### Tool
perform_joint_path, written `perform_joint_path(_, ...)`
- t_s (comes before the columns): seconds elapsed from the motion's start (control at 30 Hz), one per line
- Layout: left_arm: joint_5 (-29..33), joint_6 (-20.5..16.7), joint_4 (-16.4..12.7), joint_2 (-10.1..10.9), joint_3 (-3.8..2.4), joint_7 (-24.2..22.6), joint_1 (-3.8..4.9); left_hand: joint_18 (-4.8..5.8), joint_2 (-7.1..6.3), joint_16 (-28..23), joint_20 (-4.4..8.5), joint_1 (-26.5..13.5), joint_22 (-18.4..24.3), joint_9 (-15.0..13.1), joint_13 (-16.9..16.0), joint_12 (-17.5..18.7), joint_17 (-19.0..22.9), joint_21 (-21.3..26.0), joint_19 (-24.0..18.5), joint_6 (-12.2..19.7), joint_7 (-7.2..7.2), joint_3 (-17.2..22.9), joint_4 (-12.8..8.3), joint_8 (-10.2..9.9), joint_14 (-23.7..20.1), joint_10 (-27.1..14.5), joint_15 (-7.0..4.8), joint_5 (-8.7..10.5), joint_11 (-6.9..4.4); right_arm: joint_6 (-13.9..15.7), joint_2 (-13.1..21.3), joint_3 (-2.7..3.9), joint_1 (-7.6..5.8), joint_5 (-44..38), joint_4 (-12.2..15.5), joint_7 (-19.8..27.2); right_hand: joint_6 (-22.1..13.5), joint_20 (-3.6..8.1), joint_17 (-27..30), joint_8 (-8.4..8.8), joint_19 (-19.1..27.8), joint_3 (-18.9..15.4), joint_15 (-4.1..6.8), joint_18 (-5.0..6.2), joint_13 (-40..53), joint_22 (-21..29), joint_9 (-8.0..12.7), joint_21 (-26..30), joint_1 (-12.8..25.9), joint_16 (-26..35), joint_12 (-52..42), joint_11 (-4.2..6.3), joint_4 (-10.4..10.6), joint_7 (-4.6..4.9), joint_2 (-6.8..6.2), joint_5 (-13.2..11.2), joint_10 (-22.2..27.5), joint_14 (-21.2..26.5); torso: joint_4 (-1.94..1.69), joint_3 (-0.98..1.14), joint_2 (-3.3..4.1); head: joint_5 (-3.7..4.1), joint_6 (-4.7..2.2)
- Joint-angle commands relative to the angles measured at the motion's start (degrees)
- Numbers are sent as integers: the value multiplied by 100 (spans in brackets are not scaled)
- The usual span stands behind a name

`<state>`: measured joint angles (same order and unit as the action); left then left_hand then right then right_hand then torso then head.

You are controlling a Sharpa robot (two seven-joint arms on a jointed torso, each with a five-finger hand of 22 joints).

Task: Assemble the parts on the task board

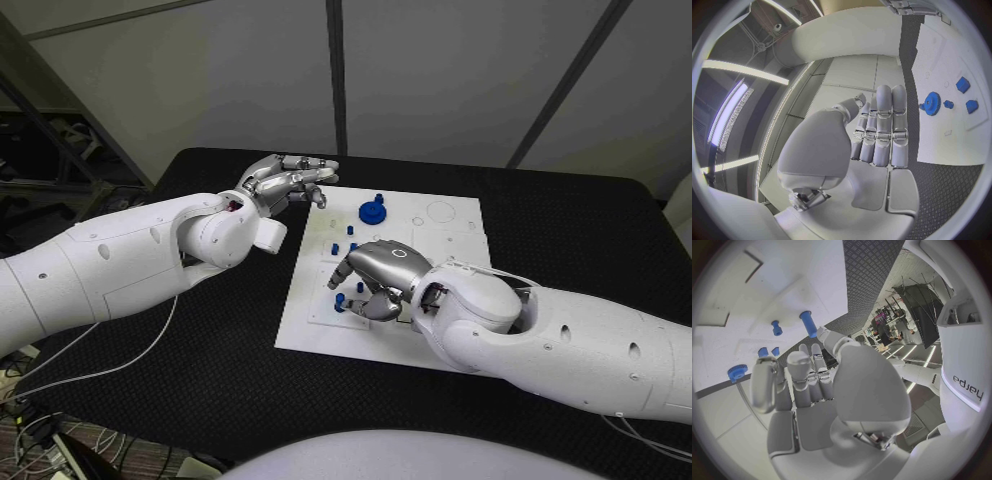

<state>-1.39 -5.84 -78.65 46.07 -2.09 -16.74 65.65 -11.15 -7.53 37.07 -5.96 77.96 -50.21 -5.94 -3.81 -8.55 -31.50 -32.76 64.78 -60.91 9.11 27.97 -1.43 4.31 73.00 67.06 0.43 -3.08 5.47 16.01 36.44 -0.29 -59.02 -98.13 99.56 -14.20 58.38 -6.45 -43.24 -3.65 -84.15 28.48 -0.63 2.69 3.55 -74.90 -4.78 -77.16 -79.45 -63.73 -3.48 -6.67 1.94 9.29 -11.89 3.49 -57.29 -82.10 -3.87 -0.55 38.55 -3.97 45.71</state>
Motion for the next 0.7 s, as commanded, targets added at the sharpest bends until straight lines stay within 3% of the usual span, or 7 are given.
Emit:
perform_joint_path(0.03, 14, 86, 6, -5, -3, -4, 5, 70, 6, -28, -46, -12, 10, 8, -5, 26, 7, 38, -11, 23, 28, -21, -15, -30, -33, -30, 11, 12, -4, 515, 131, 3, -7, 112, 111, 200, -39, -40, 17, 1, -92, -66, -31, 32, 5, -752, 9, 42, 6, 41, -6, 13, 6, 11, -25, -28, 39, -4, -6, 4, 5, 6, -10)
perform_joint_path(0.17, 14, 87, 7, 6, -2, -4, 3, 70, 7, -31, -46, -14, 13, 8, -5, 28, 8, 43, -11, 24, 28, -23, -14, -31, -35, -35, 12, 12, -2, 705, 501, 6, -7, 306, 342, 199, -3, -38, 63, -15, -90, -131, -26, 36, 21, -738, 10, 65, -5, 62, -47, 24, 36, 22, 4, -23, -50, 0, -4, -7, 3, 31, -38)
perform_joint_path(0.23, 14, 86, 5, 19, 0, -4, 2, 70, 7, -31, -46, -14, 13, 8, -5, 28, 8, 43, -11, 24, 28, -23, -14, -31, -35, -35, 12, 12, -2, 821, 846, 13, -9, 686, 516, 115, 65, -23, 37, -33, -105, -169, 1, 32, 80, -749, 4, 45, 86, 37, -196, 73, 136, 1, 38, -24, -423, -15, 3, -13, -7, 86, -59)
perform_joint_path(0.4, 14, 82, -7, 56, 17, -6, 1, 70, 7, -31, -46, -14, 13, 8, -5, 28, 8, 43, -11, 24, 28, -23, -14, -31, -35, -35, 12, 12, -2, 980, 1569, 122, -14, 1744, 731, -181, 304, 159, -812, -127, -350, -296, 238, -111, 391, -1123, -84, -605, 517, -527, -773, 401, 497, -234, 9, -47, -1697, -234, 33, -14, -23, 228, -125)
perform_joint_path(0.5, 14, 73, -16, 77, 33, -5, 1, 70, 7, -31, -46, -14, 13, 8, -5, 28, 8, 43, -11, 24, 28, -23, -14, -31, -35, -35, 12, 12, -2, 1047, 1985, 154, -16, 2132, 823, -393, 500, 321, -1028, -227, -417, -459, 402, -153, 732, -1232, -216, -792, 650, -690, -1249, 582, 587, -395, -31, -58, -2239, -278, 59, -25, -46, 383, -157)
perform_joint_path(0.63, 14, 87, -30, 95, 52, -8, 0, 70, 8, -32, -47, -17, 15, 9, -5, 29, 9, 46, -10, 23, 28, -24, -12, -31, -35, -37, 13, 12, -1, 954, 2425, 170, -15, 2286, 924, -733, 625, 450, -1334, -341, -515, -875, 512, -221, 1572, -1397, -514, -1079, 1052, -916, -2130, 714, 954, -517, -24, -26, -2336, -320, 102, -27, -79, 564, -232)
perform_joint_path(0.7, 14, 93, -30, 101, 60, -11, -1, 70, 8, -32, -47, -17, 15, 9, -5, 29, 9, 46, -10, 23, 28, -24, -12, -31, -35, -37, 13, 12, -1, 914, 2528, 172, -14, 2257, 945, -848, 628, 477, -1466, -382, -551, -1040, 519, -245, 2627, -1456, -672, -1184, 1126, -1008, -3121, 744, 1097, -552, -11, -9, -2335, -332, 130, -22, -91, 615, -235)
